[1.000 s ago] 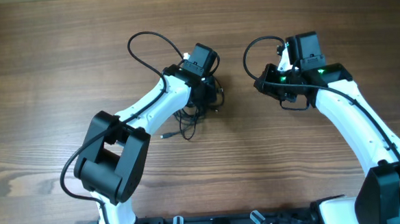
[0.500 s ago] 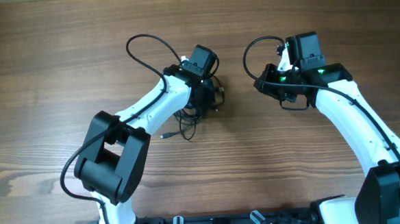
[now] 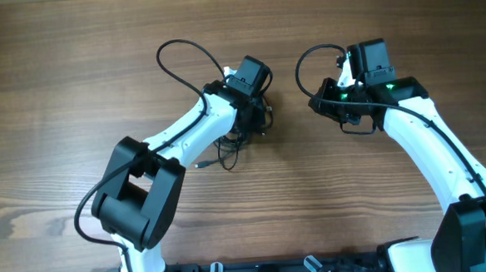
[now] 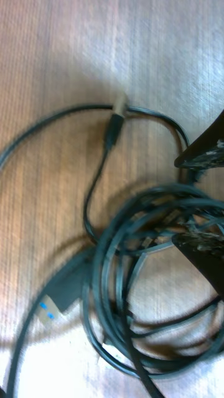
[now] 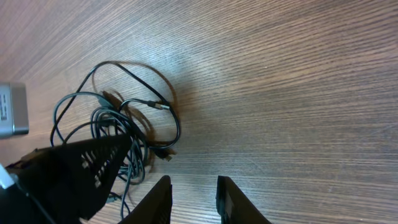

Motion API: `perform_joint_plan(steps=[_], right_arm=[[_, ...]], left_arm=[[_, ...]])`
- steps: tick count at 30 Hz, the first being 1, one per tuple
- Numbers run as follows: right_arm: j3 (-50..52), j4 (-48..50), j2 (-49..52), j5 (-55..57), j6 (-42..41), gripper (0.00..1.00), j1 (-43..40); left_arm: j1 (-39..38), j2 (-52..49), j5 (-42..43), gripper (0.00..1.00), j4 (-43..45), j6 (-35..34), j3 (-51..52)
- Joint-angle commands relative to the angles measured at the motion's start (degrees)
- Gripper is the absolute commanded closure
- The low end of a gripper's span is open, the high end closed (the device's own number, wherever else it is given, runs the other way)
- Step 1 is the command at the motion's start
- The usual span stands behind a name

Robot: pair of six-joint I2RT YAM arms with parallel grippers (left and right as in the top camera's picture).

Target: Untangle cables

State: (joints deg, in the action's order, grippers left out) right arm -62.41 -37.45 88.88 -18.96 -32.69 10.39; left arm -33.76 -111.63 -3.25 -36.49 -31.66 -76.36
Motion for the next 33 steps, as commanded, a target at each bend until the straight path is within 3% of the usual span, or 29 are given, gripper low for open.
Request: perform_joint_plan(steps=[1,4,9,17,21,33], right_arm=[[-0.83,-0.37,0.94,1.11,1.22,0.74,0.02],[-0.83,-0.35,0.94,1.11,1.2,0.74,0.02],[-0.83,-0.66,0.94,1.11,1.2,0.74,0.02],[-0.83,-0.76,0.94,1.11,1.18,0.74,0.02],[-0.83,-0.79,0.94,1.11,1.2,0.73,0.02],[-0.83,-0.94,0.94,1.14,1.2,0.73,0.02]], left_arm=[[-0.07,2.45,-1.33,0.64,-3.19,-1.88,-0.85],[-0.28,2.43,-1.29,0.64,-5.01,-2.32,-0.83],[-2.89,1.84,-0.74,0.73,-4.33,-3.78,-0.63],[-3.48,1.03,-2.45,0.69,-3.37,-3.48,-0.59],[-3.23,1.05,-2.64,0.65,-3.43,1.11,-0.59],[-3.1,1.03,-2.67,0.66,-4.76,1.25,2.6]])
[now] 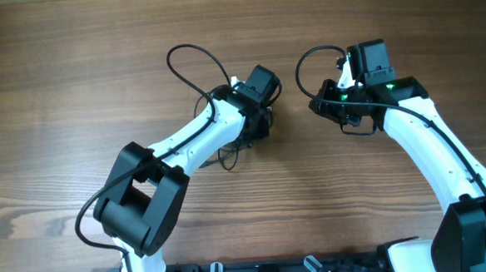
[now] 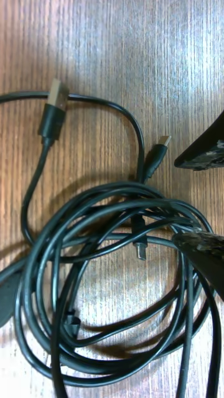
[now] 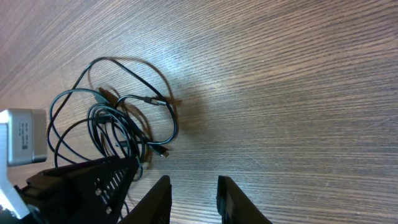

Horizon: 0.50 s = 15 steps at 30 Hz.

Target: Untangle cables

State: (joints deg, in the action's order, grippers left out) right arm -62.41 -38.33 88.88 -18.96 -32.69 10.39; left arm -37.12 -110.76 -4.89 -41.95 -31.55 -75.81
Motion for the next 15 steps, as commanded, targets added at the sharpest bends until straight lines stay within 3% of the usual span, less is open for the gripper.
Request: perform_joint_plan(steps=[1,8,15], right_arm=[[-0.83,-0.04,0.94,1.11,1.18,0.73,0.02],[-0.83,0.0,0.94,1.11,1.18,0.73,0.02],[-0.83,-0.11,0.94,1.11,1.2,0.73,0.02]], left_arm=[[0.28,0.15,-1.03,0.66,1.22,1.16,2.8],[0.26,0.15,-3.32,0.66,3.15,1.53,3.72],[-0.35,0.15,0.74,0.71,3.15,1.53,5.42]])
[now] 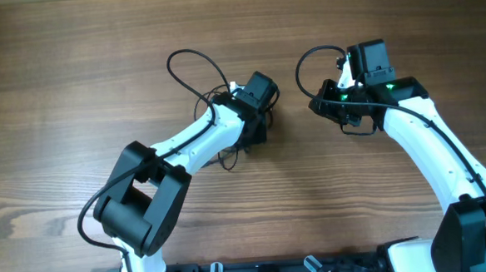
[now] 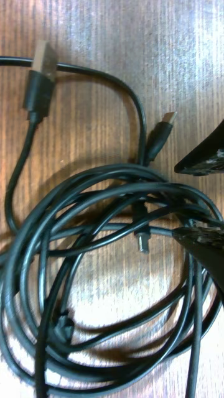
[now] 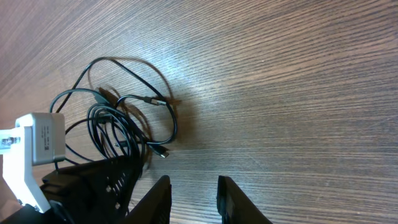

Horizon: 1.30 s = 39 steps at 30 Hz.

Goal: Untangle cables
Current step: 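Lift the bundle with the left gripper toward the right gripper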

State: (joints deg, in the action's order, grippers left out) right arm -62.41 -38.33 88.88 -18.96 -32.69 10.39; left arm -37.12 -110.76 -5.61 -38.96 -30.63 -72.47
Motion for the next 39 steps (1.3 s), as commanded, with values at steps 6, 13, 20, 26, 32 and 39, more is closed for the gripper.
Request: perform_joint_plan(steps=[6,13,20,26,32,39], right_arm=[[-0.83,-0.09,0.94,1.11,1.18,0.73,0.02],[-0.83,0.61,0.94,-3.21,3.43,0.74,0.02],[-0.83,9.2,0.94,-25.75,8.09,0.66,0.02],[-0.83,20.41,0.94,-37.7,2.14,0.63,0.7],[-0.83,22.86,0.94,-32.72,-11.13,0.64,3.69],[-0.83,30.91,0.94,-27.54,-27.67,0.62,4.44]], left_arm=[[-0.39,0.55,1.51,0.96,1.42,3.23,4.24],[10.1,8.33,24.63,0.96,1.73,11.74,-2.21],[27.93,10.14,64.0,0.96,3.21,20.87,-2.75],[32.63,10.14,79.8,0.96,3.32,31.21,-2.75],[32.37,10.14,91.78,0.96,3.65,42.73,-2.75],[31.71,10.14,91.78,0.96,3.63,45.94,-2.75]])
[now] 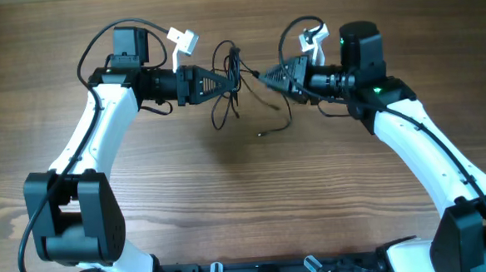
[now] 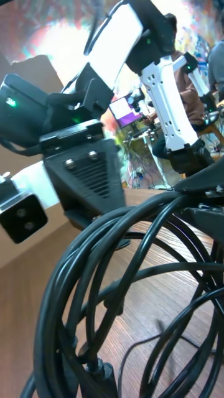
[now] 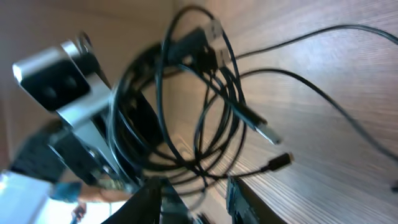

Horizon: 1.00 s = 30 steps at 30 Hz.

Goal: Untangle cables
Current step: 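Lift the bundle with the left gripper toward the right gripper, then grasp a cable from the bundle with the right gripper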

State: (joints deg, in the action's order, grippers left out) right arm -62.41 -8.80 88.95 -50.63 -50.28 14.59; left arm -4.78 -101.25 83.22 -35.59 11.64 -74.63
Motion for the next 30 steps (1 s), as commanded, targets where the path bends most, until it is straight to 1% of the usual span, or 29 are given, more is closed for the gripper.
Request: perform_joint_plan(steps=[1,4,8,13,15,17,19,22,24,25,27,28,30], right_arm=[[-0.83,1.55,0.87,5.68,-12.92,0.57,0.26],[-0.83,1.55,0.87,8.41,-17.97,0.52,0.68],[-0.83,1.53,0.87,9.97,-18.95,0.5,2.29],[-0.83,1.44,0.87,16.96,-19.19,0.5,3.56],[-0.83,0.7,0.87,17.7,-23.1,0.5,3.65],[-0.83,-0.15,0.87,17.59,-26.84,0.51,4.35],[-0.83,-0.74,0.87,18.16,-26.82,0.51,5.27],[-0.83,-1.31,0.87,22.67,-26.84,0.61,7.06],[-0.83,-1.33,0.87,24.17,-26.8,0.65,7.32],[-0.83,-1.38,0.87,24.61,-26.56,0.69,7.32],[-0.83,-1.86,0.87,26.73,-23.02,0.81,7.32],[-0.83,-2.84,0.87,28.06,-20.24,0.94,7.32],[-0.83,-6.91,0.87,31.5,-15.76,0.96,7.32]], left_arm=[[-1.09,0.63,3.13,0.96,0.22,4.57,-0.59],[-2.69,0.63,3.15,0.96,0.22,6.1,-0.59],[-5.18,0.63,3.1,0.96,0.26,10.58,-0.59],[-6.56,0.63,3.1,0.96,0.28,10.71,-0.59],[-7.17,0.63,3.08,0.96,0.28,10.75,-0.59],[-7.74,0.63,2.89,0.96,0.28,12.24,-0.59],[-8.28,0.63,2.86,0.96,0.52,12.41,-0.59],[-9.66,0.63,2.89,0.96,0.5,12.41,-0.59],[-10.25,0.63,2.89,0.96,0.5,12.39,-0.59],[-10.4,0.63,2.89,0.96,0.5,12.39,-0.59],[-10.49,0.63,2.86,0.96,0.48,12.39,-0.59],[-10.4,0.63,2.78,0.96,0.46,12.35,-0.59],[-9.88,0.63,0.68,0.96,0.0,11.96,-0.59]])
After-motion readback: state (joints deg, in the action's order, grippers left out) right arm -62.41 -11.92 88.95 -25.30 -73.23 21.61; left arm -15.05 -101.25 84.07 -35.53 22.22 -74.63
